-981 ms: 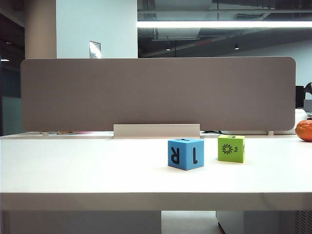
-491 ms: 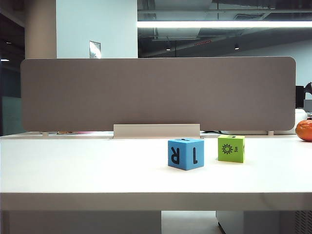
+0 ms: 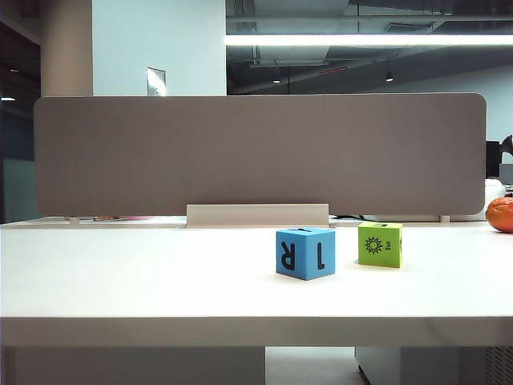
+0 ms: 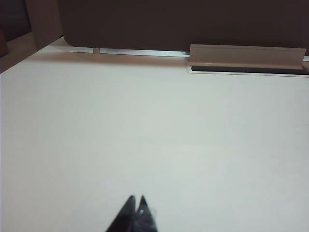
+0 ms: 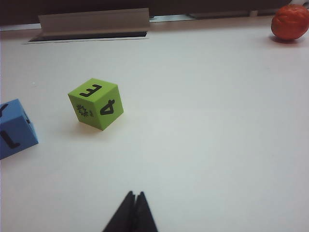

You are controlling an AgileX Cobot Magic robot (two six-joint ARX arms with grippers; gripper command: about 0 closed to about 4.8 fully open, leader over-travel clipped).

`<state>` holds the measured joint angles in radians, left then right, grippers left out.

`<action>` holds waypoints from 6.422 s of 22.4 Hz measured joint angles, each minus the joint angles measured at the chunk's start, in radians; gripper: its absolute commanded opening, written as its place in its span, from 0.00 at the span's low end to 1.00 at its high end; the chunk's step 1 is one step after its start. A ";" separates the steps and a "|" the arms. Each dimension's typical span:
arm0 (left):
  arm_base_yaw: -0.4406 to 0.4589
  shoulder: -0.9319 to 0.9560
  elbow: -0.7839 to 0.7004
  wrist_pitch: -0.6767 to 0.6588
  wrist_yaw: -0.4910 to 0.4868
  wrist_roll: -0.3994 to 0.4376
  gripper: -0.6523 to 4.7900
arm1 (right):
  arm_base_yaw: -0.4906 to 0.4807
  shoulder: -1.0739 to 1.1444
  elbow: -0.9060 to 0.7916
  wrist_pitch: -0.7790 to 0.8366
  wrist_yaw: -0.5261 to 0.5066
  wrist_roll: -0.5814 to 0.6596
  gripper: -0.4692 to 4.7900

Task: Stack one letter block on top of another letter block.

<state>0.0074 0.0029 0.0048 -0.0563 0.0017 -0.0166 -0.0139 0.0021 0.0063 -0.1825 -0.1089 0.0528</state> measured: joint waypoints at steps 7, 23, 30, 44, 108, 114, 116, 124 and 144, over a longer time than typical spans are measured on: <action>0.000 0.000 0.000 0.000 0.021 0.000 0.11 | 0.000 0.000 0.000 0.000 -0.001 0.000 0.09; 0.000 0.000 0.000 -0.020 0.021 0.000 0.11 | 0.000 0.001 0.127 -0.025 0.003 0.075 0.09; 0.000 0.000 0.000 -0.023 0.021 0.000 0.11 | 0.000 0.026 0.199 -0.052 0.003 0.081 0.09; 0.000 0.000 0.000 -0.023 0.021 0.000 0.11 | 0.001 0.429 0.369 -0.051 -0.001 0.074 0.23; 0.000 0.000 0.000 -0.023 0.022 0.000 0.11 | 0.183 1.846 1.150 0.098 -0.180 -0.582 1.00; 0.000 0.000 0.000 -0.023 0.022 0.000 0.11 | 0.183 1.848 1.150 -0.019 -0.180 -0.581 1.00; 0.000 0.000 0.000 -0.023 0.022 0.000 0.11 | 0.183 1.850 1.149 -0.030 -0.179 -0.580 1.00; 0.000 0.000 0.000 -0.023 0.022 0.000 0.11 | 0.183 1.849 1.149 -0.027 -0.180 -0.580 0.97; 0.000 0.001 0.000 -0.023 0.022 0.000 0.11 | 0.185 1.759 1.151 -0.026 -0.180 -0.577 0.51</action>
<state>0.0074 0.0036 0.0048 -0.0795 0.0235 -0.0166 0.1707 1.7607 1.1576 -0.2081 -0.2893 -0.5240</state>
